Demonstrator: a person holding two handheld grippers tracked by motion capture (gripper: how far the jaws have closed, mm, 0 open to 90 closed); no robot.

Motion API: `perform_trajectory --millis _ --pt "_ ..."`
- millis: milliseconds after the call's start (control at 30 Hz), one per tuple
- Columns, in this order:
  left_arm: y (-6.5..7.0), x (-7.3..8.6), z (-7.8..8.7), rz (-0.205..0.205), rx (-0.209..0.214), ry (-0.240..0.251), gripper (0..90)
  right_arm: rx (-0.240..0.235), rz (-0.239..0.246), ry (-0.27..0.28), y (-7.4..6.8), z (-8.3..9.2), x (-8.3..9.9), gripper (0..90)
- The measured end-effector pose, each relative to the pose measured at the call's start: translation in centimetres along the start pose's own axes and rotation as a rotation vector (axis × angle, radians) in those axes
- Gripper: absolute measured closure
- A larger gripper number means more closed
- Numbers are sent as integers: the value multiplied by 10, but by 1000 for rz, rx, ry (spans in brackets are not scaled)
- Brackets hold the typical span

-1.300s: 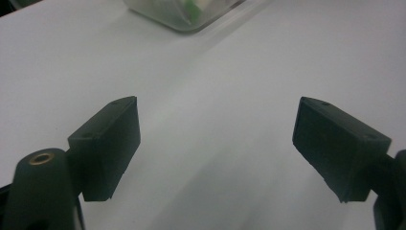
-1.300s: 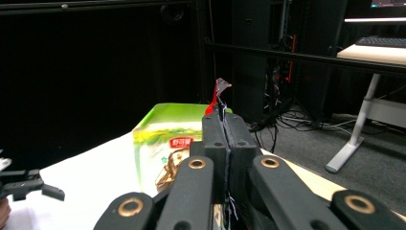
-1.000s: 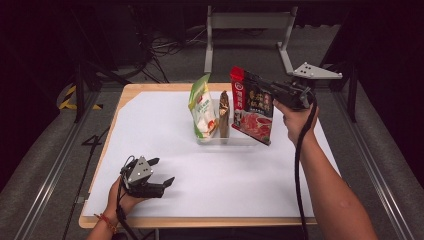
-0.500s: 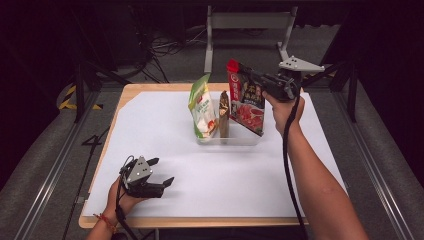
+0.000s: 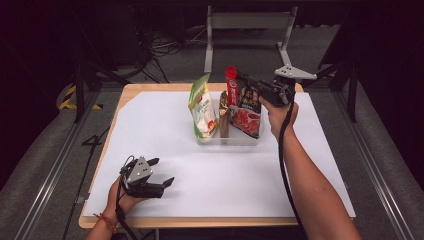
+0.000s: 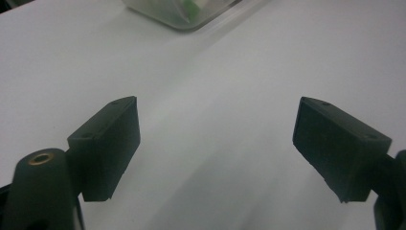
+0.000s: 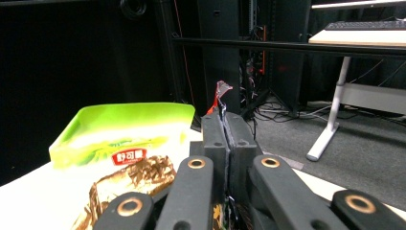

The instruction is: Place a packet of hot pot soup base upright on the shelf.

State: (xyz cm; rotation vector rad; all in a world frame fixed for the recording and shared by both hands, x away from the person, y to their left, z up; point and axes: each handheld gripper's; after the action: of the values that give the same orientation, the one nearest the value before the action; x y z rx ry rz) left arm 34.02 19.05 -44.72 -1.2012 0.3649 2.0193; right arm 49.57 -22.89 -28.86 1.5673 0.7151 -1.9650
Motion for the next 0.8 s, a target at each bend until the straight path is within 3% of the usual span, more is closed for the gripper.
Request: perform_trajectory --millis 800 --pt "0 -1 0 0 -4 -7 171 -24 5 18 6 18 27 884"
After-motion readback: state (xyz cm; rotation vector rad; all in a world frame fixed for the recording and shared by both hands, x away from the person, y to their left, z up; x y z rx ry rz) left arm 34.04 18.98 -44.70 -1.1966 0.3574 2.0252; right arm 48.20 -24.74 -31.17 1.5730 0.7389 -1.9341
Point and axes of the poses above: each handheld gripper's, and its own axes: z roughly backward along the jaws, x roughly out of its underside, y roughly to its right, and after that the axes turned 5 degrees about -x, right-handed
